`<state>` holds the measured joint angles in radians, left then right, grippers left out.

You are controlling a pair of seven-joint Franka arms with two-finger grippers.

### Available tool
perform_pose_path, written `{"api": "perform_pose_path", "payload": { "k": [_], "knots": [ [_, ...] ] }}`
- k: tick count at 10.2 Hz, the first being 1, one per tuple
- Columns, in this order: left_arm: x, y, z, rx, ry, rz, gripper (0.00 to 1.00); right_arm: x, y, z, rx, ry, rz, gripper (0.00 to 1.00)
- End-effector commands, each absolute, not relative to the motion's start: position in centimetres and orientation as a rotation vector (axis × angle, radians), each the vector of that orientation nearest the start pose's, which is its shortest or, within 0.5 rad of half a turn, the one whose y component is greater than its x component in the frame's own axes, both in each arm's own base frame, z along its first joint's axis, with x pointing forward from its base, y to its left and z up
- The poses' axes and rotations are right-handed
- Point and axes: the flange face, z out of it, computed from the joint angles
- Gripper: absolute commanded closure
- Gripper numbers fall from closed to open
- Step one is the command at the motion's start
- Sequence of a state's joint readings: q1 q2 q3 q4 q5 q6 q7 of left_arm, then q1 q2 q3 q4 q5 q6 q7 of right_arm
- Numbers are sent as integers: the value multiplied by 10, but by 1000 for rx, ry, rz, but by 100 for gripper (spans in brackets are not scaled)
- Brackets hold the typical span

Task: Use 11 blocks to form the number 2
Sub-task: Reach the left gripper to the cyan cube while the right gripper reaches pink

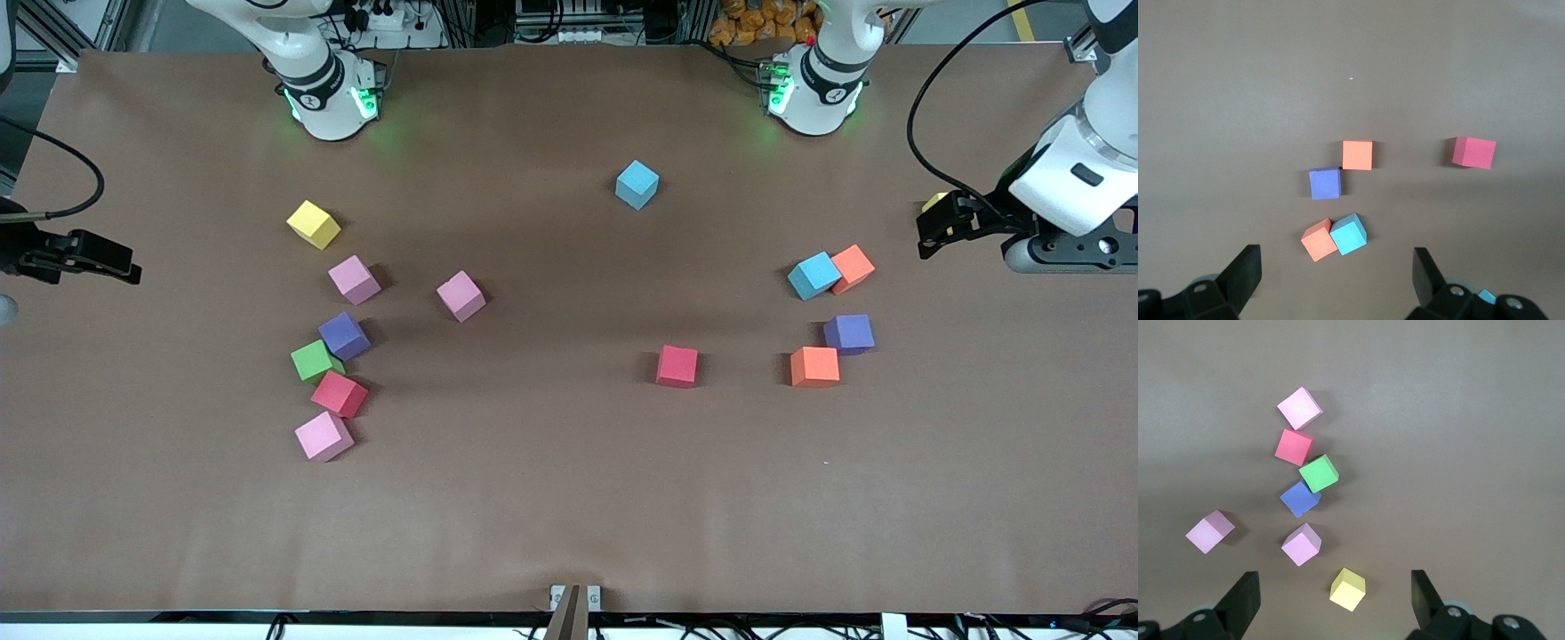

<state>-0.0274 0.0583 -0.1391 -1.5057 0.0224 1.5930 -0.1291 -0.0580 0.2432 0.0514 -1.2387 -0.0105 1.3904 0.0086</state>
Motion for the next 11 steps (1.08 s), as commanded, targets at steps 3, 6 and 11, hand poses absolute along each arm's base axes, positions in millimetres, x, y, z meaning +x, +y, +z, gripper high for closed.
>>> {"api": "perform_pose_path", "payload": {
  "k": [3,6,11],
  "knots": [
    [568,-96,613,-3113,67,4,0,608,-11,629,-3115,50,126,0],
    [553,-188,563,-3114,81,154,0,609,-9,626,-3109,39,135,0],
    [481,-301,466,-3059,-221,369,0,613,30,583,-3082,-260,283,0]
  ]
}}
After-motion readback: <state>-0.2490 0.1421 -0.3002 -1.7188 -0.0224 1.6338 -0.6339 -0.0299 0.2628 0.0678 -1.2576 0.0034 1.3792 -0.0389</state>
